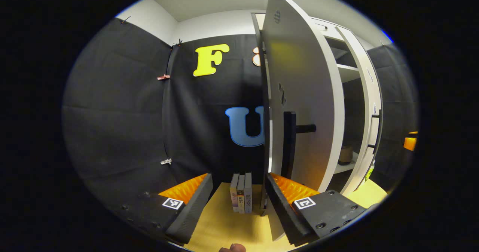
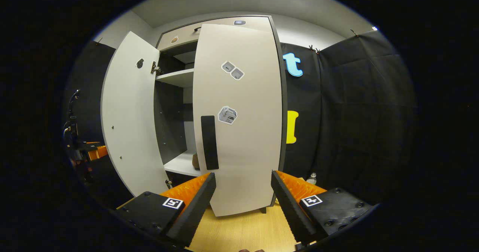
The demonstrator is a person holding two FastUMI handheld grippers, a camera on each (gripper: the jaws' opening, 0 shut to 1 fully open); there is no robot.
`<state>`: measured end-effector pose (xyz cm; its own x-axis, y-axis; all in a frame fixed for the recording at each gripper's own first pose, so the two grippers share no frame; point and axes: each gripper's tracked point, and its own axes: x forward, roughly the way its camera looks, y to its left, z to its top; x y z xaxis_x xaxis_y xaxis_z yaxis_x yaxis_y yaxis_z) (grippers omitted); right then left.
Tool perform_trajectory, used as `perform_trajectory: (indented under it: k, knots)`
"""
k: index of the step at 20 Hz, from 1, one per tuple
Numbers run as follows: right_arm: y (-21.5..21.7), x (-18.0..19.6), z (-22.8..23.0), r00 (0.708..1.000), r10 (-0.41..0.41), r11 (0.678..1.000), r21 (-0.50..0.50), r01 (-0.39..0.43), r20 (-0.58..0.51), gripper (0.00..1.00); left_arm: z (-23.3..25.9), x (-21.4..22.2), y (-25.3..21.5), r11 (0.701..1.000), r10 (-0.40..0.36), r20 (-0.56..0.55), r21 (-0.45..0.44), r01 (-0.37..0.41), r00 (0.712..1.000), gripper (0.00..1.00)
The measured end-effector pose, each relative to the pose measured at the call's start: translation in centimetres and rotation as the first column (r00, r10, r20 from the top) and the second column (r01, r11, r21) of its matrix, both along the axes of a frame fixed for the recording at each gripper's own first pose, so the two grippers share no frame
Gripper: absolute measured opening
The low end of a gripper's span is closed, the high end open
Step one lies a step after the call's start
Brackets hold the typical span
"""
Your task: Grab one shoe with the right hand and put it into the shoe cabinet, grab the other shoe with the left hand and put it into the shoe cabinet; then close the right door with the right hand and the left door with the left hand.
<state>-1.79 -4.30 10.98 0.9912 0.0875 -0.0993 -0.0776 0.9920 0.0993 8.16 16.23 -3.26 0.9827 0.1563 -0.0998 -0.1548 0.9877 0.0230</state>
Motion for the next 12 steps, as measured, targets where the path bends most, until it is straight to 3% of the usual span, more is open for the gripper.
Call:
perform_trajectory:
  k: [8, 12]
  knots:
    - [-1.4, -0.2, 0.5, 1.0, 0.003, 1.0, 0.01, -0.003, 0.015, 0.98, -0.2, 0.4, -5.1, 0.996, -0.04, -0.003, -0.077, 0.04, 0.999, 0.91]
    - [-1.8, -0.2, 0.5, 1.0, 0.002, 1.0, 0.02, -0.003, 0.015, 0.98, 0.3, 1.6, -10.4, 0.985, -0.143, 0.022, -0.098, 0.145, 0.989, 0.9]
